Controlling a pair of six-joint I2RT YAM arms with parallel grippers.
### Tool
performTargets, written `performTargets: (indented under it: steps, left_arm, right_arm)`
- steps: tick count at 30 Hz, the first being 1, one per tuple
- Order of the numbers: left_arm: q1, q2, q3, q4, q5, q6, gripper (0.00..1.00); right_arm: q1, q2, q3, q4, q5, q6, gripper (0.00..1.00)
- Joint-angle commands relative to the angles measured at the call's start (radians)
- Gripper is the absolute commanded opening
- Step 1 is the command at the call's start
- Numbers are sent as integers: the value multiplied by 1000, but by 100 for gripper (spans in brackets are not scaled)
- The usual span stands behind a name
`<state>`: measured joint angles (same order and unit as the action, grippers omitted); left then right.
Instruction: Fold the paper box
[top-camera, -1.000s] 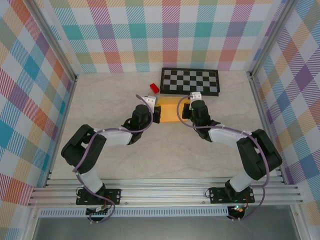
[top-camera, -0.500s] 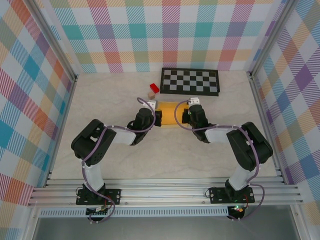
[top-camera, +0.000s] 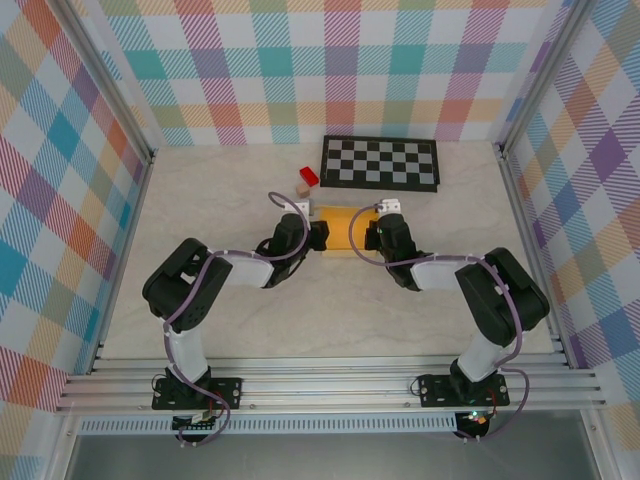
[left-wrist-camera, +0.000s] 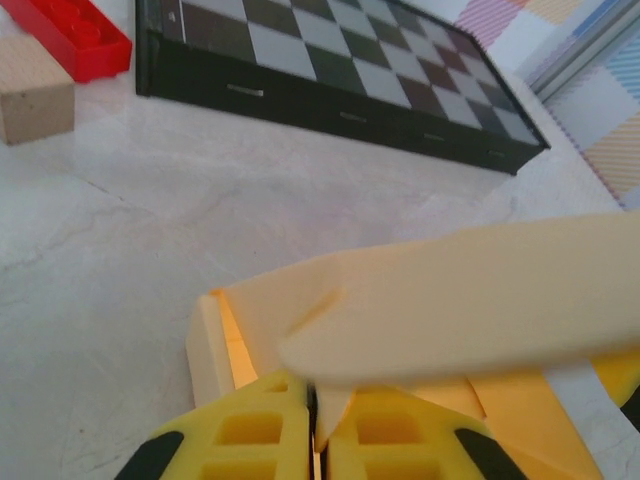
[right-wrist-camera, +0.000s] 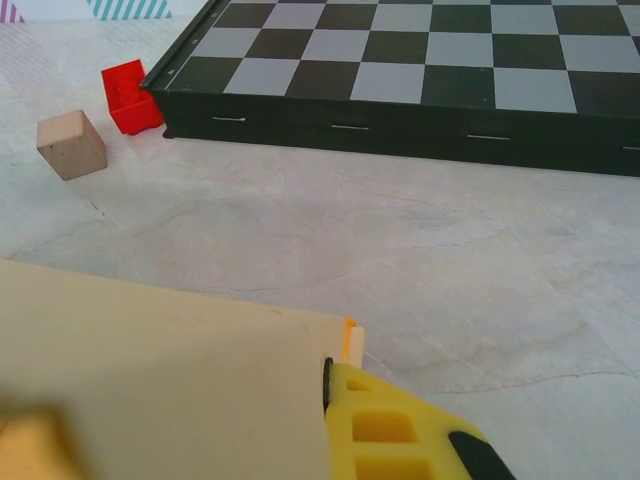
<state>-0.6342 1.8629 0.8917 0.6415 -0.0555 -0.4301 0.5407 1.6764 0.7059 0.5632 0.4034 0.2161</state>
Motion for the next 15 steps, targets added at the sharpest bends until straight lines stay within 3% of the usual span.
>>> performTargets:
  steps: [1, 4, 15]
  left_arm:
    - [-23, -22, 64, -205, 79, -2, 14]
    - [-25, -23, 40, -214, 79, 5, 23]
    - [-25, -109, -34, -300, 90, 65, 38]
  right_arm:
    - [13, -1, -12, -111, 11, 29, 0]
    - [15, -1, -20, -115, 21, 37, 0]
    - [21, -10, -66, -126, 66, 48, 0]
